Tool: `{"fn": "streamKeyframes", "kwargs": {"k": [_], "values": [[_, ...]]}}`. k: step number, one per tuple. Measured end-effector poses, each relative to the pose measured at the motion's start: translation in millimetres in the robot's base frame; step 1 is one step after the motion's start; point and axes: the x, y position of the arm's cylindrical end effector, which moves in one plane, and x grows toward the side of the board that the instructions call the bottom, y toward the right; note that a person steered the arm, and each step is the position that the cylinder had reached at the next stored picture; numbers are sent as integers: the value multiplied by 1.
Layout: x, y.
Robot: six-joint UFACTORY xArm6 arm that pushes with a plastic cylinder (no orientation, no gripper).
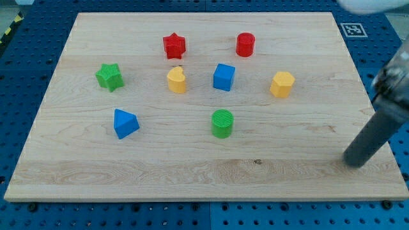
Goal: Point your arm to the left side of the blue triangle
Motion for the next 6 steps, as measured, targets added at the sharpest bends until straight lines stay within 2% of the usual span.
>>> {"fn": "streamKeyframes", "kwargs": {"k": [1, 2, 4, 5, 6], "values": [[31, -78], [31, -149], [18, -337], [-38, -379], [-56, -383]]}}
